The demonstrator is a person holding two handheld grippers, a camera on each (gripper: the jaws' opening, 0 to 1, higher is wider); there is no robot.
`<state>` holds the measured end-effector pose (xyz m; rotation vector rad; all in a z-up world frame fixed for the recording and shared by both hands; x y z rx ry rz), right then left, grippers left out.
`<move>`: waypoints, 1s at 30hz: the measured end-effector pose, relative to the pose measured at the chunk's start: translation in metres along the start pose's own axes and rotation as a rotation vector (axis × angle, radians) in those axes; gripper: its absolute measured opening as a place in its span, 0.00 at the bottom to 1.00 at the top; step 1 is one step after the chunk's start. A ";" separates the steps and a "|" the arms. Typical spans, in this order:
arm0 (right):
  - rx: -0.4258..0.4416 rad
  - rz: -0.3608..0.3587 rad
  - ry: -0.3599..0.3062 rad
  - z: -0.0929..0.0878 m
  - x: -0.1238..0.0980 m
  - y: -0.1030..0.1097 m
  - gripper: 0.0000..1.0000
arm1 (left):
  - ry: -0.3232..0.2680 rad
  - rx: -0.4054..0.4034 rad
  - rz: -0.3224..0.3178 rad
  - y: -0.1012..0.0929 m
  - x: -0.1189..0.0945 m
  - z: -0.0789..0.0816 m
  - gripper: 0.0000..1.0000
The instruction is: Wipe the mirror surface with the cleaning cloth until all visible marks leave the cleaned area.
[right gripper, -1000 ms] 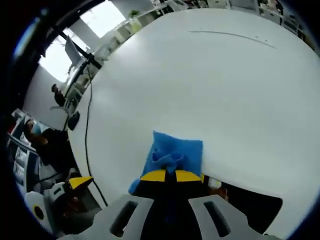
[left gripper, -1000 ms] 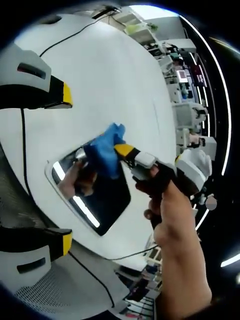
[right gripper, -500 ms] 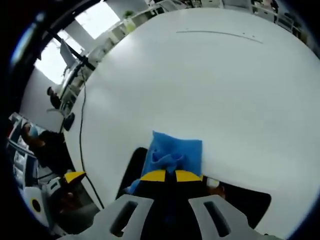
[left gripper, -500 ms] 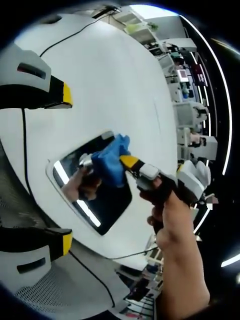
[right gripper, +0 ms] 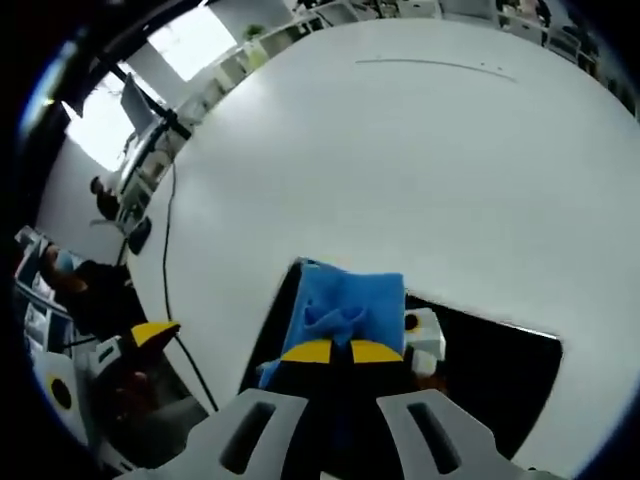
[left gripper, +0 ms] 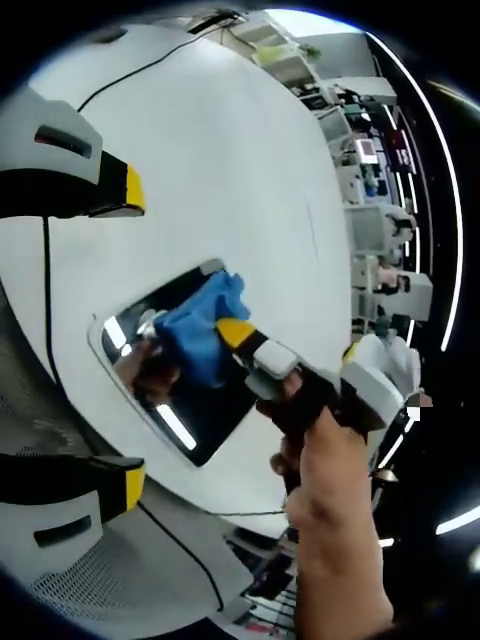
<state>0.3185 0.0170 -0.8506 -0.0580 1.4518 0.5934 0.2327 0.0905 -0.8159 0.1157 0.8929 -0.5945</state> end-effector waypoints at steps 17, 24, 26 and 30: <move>-0.023 0.065 0.053 -0.057 0.004 0.029 0.00 | -0.088 0.086 0.001 -0.009 -0.008 0.016 1.00; -0.042 0.101 0.103 -0.073 0.006 0.043 0.00 | -0.075 0.091 0.010 -0.008 -0.009 0.014 1.00; -0.030 0.125 0.129 -0.076 0.006 0.046 0.00 | -0.074 0.088 0.011 -0.008 -0.009 0.014 1.00; -0.046 0.121 0.123 -0.075 0.007 0.044 0.00 | -0.071 0.080 0.012 -0.007 -0.009 0.014 1.00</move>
Point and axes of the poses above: the point that each gripper's makers call its tool centre point, and the gripper's own axes: x roughly forward along the fingers, y roughly to its left, z roughly out of its top, the point moved 2 cm from there along -x, roughly backward along the fingers, and after that the axes turned 13 degrees about y, right-handed, at the moved point
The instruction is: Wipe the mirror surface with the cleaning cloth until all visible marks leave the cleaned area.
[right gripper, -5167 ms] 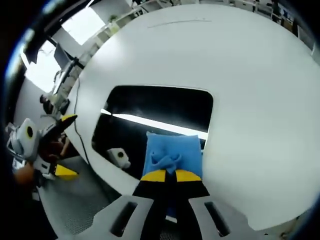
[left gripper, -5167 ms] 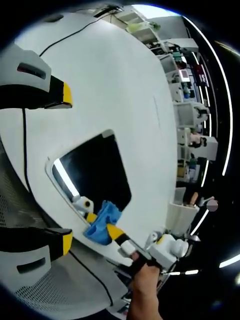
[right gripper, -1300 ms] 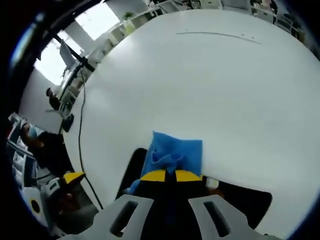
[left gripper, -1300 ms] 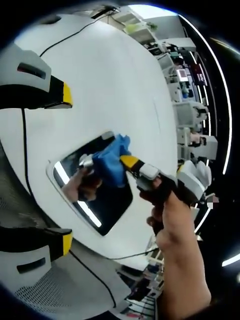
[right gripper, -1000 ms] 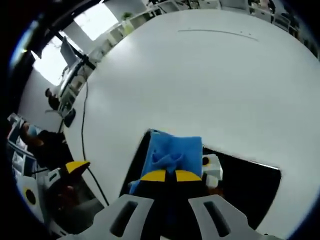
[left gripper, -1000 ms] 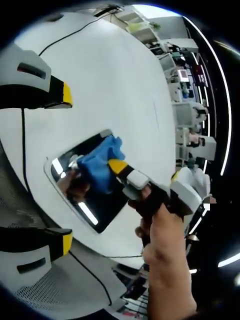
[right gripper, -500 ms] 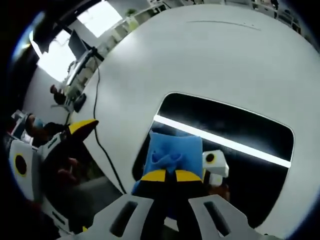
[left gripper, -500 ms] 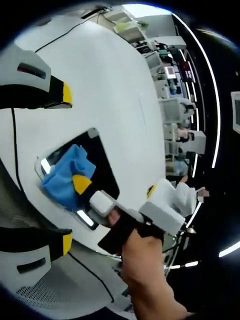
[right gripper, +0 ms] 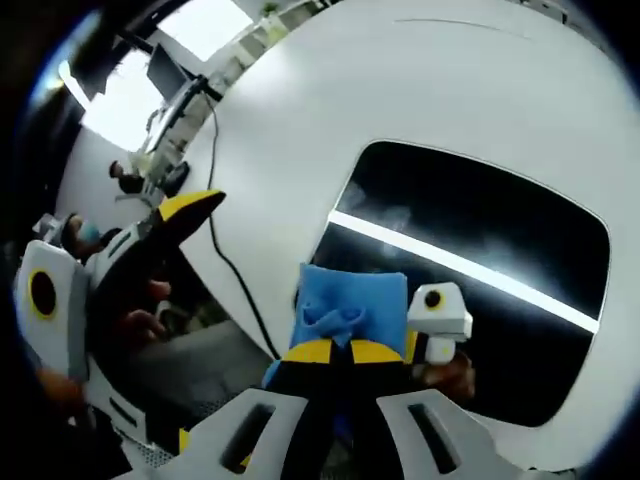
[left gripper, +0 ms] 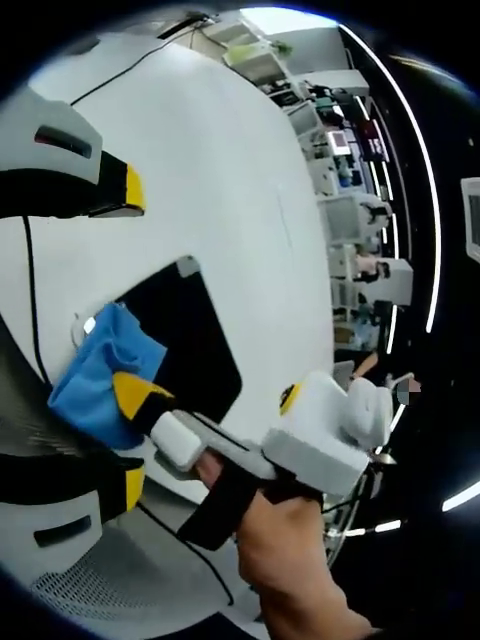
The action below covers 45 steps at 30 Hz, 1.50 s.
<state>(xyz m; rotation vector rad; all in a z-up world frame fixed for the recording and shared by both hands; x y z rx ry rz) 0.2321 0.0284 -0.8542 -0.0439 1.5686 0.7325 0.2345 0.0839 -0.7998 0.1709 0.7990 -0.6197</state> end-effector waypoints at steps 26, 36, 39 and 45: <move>0.061 0.017 -0.076 -0.023 -0.018 -0.034 0.00 | 0.054 -0.075 -0.042 -0.001 0.007 -0.011 1.00; 0.097 -0.001 -0.073 0.016 -0.026 -0.050 0.00 | 0.045 -0.069 -0.032 0.002 0.006 -0.010 1.00; 0.090 -0.017 -0.070 0.031 -0.027 -0.056 0.00 | 0.042 -0.075 -0.034 0.002 0.006 -0.010 1.00; 0.060 -0.073 -0.072 0.060 -0.030 -0.069 0.00 | 0.045 -0.074 -0.030 0.004 0.007 -0.012 1.00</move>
Point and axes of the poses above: the point that each gripper's makers call its tool centre point, and the gripper's own axes: x roughly forward along the fingers, y roughly to its left, z roughly out of its top, the point moved 2 cm from there along -x, roughly backward along the fingers, and after that the axes turned 13 degrees about y, right-handed, at the moved point
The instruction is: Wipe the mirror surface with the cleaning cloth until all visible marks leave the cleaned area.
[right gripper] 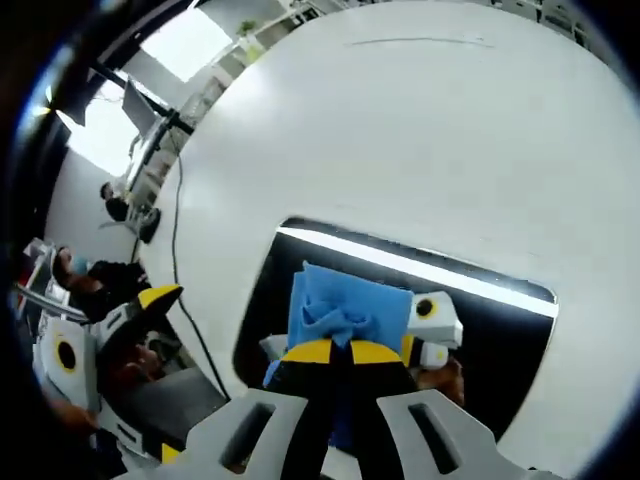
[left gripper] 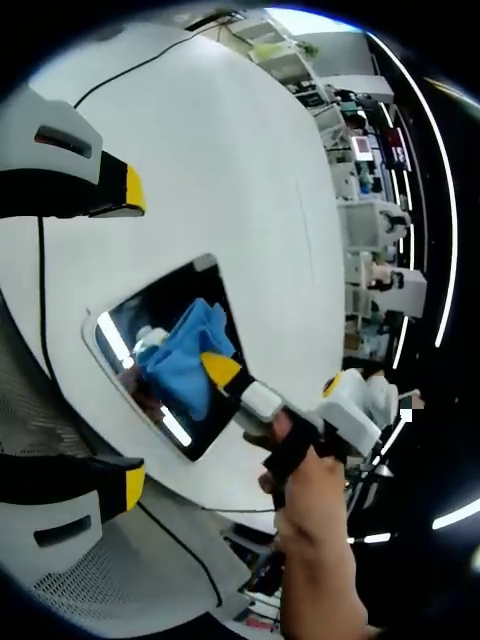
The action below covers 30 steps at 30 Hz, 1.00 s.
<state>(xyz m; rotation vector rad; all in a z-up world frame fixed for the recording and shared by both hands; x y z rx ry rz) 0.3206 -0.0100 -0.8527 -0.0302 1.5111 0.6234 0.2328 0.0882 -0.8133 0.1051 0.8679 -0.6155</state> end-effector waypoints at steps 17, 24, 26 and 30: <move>-0.051 -0.065 -0.026 0.039 0.001 -0.010 0.00 | -0.008 0.001 0.002 0.000 0.000 0.001 1.00; -0.060 -0.058 -0.076 0.035 -0.002 -0.010 0.00 | -0.001 -0.005 0.007 0.001 0.000 0.000 1.00; -0.029 -0.016 -0.081 0.034 -0.003 -0.011 0.00 | 0.004 0.000 0.003 -0.001 0.000 0.000 1.00; -0.003 -0.018 -0.068 0.031 -0.007 -0.026 0.00 | 0.008 -0.003 0.006 0.000 0.001 -0.001 1.00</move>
Point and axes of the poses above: the point that each gripper's makers call its tool centre point, and the gripper's own axes: x roughly forward along the fingers, y roughly to its left, z roughly out of its top, the point moved 2 cm from there along -x, roughly backward along the fingers, and after that the axes turned 13 degrees about y, right-handed, at the moved point
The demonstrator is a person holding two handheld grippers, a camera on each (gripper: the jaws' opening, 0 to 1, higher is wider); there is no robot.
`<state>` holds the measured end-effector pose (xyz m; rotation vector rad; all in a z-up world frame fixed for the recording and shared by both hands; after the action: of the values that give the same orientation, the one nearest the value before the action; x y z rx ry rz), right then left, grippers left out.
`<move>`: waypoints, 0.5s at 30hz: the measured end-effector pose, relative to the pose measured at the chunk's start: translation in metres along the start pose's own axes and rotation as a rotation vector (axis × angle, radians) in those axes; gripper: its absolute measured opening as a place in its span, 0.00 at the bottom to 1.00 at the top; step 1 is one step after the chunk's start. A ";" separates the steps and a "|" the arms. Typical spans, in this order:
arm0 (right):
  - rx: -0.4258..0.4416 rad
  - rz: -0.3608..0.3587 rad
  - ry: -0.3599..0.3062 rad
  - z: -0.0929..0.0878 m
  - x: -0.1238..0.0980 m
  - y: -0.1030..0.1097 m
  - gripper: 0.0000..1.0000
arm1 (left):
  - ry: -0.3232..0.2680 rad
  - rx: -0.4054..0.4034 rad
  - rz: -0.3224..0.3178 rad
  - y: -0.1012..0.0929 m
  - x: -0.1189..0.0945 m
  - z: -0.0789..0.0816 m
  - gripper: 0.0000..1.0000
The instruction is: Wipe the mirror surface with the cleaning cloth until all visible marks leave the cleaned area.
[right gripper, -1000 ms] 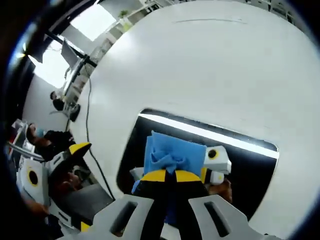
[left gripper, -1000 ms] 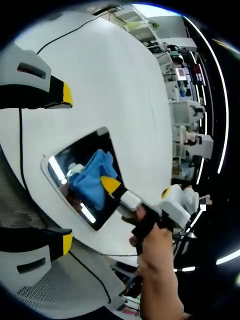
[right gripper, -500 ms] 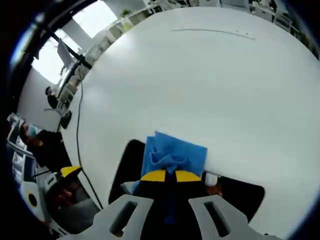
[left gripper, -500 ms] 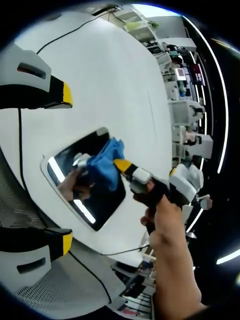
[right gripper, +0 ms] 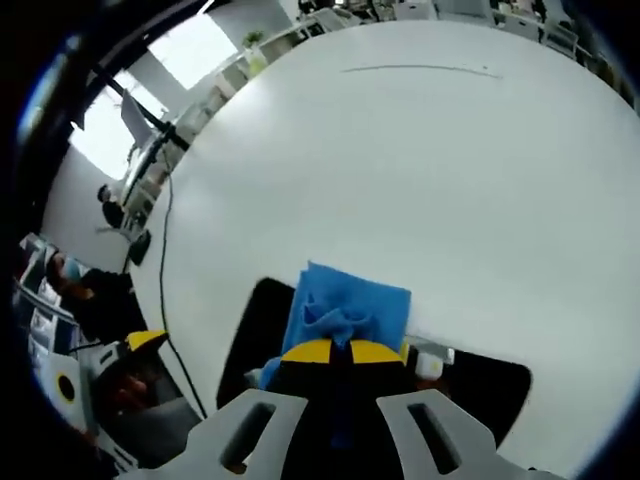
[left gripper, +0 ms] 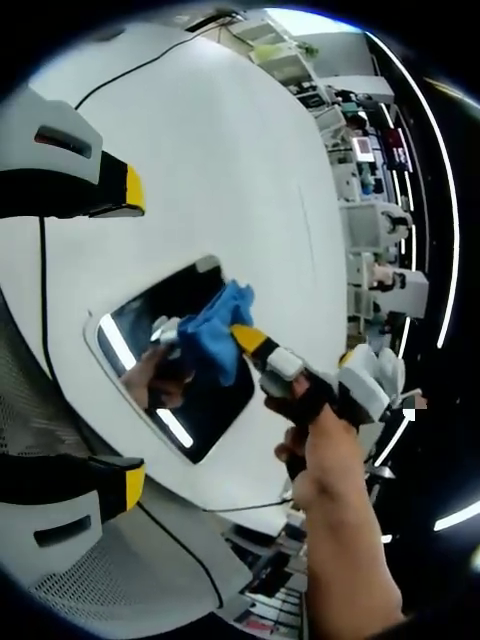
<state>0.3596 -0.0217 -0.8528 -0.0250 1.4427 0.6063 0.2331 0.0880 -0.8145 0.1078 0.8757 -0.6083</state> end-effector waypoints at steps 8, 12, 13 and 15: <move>-0.004 -0.083 0.013 -0.006 -0.012 -0.032 0.00 | -0.011 -0.009 0.015 0.002 -0.003 0.001 1.00; 0.012 -0.094 0.012 -0.004 -0.010 -0.030 0.00 | -0.008 -0.003 0.017 0.003 -0.002 0.001 1.00; 0.011 -0.104 0.010 -0.004 -0.009 -0.030 0.00 | -0.008 0.000 0.017 0.003 -0.002 0.001 1.00; 0.014 -0.114 -0.001 -0.006 -0.010 -0.028 0.00 | -0.009 0.000 0.016 0.003 -0.002 0.001 1.00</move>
<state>0.3650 -0.0518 -0.8539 -0.0958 1.4339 0.5026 0.2345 0.0908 -0.8132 0.1124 0.8657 -0.5931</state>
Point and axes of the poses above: the point that each gripper's makers call its tool centre point, and the gripper's own axes: x roughly forward along the fingers, y roughly to its left, z roughly out of its top, the point moved 2 cm from there along -x, roughly backward along the fingers, and after that the axes turned 13 degrees about y, right-handed, at the moved point
